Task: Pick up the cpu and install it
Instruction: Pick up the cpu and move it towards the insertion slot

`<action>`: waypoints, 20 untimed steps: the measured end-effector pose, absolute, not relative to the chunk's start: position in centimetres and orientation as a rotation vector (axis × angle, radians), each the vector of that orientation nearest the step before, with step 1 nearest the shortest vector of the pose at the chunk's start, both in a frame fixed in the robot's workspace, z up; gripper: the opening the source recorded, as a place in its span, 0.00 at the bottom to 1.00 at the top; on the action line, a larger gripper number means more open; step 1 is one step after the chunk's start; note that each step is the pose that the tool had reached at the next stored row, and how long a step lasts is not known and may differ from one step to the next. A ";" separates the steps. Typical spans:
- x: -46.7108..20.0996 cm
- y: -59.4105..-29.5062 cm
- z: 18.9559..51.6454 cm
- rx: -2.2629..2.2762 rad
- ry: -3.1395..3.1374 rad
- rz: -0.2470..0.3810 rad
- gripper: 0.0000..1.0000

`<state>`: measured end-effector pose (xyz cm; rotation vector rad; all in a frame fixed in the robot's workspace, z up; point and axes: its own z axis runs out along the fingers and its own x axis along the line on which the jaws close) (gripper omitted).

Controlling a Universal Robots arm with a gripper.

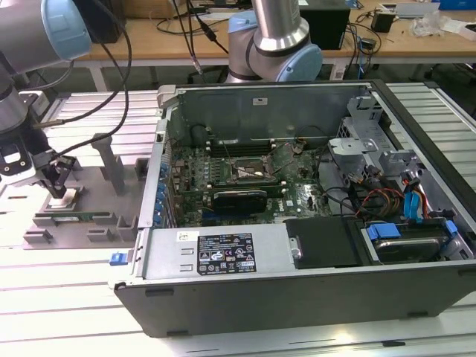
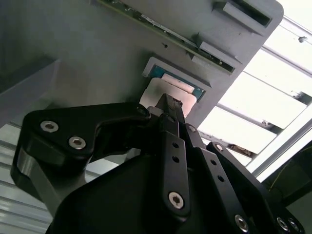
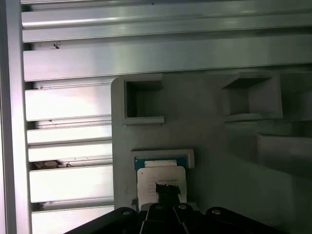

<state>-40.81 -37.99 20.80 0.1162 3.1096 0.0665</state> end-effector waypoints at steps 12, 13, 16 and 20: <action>-40.8 -38.0 20.4 0.105 3.110 0.067 0.60; -40.8 -38.0 20.1 0.094 3.110 0.067 0.60; -40.8 -37.5 19.3 0.067 3.111 0.067 0.60; -41.2 -37.4 18.7 0.057 3.112 0.068 0.60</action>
